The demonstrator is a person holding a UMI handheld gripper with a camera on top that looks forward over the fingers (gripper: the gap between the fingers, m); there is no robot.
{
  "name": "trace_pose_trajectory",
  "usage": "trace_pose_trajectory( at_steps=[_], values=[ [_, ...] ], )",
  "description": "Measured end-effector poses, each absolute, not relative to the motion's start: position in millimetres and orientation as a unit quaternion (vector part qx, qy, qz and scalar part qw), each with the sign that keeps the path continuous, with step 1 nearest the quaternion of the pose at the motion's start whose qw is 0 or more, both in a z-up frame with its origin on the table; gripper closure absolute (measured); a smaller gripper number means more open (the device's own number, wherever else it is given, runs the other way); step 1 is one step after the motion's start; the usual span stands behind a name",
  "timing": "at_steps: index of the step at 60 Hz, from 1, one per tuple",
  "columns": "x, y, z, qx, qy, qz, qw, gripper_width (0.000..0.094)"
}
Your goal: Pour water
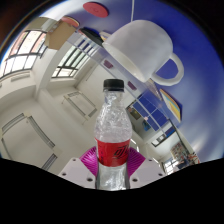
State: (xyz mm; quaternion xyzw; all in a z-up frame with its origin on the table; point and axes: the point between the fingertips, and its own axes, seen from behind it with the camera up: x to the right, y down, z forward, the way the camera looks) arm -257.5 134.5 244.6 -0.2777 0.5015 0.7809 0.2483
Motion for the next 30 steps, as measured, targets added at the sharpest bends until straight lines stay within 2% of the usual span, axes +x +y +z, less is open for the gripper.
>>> trace_pose_trajectory(
  at_steps=[8,14,15,16,21,24,26,30],
  values=[
    [-253,135,241,-0.29,0.495,0.78,0.251,0.0603],
    [-259,130,261,-0.319,0.471,0.779,0.263,0.0602],
    [-259,104,267,-0.323,0.463,0.781,0.267,0.0604],
    [-256,127,270,-0.338,0.452,0.777,0.279,0.0604],
    [-257,117,309,-0.412,0.379,0.747,0.358,0.0604],
    [-248,79,332,-0.456,0.326,0.711,0.424,0.0602],
    [-233,114,340,-0.489,0.286,0.67,0.48,0.0601],
    [-200,123,365,-0.537,0.21,0.574,0.581,0.0603]
  ],
)
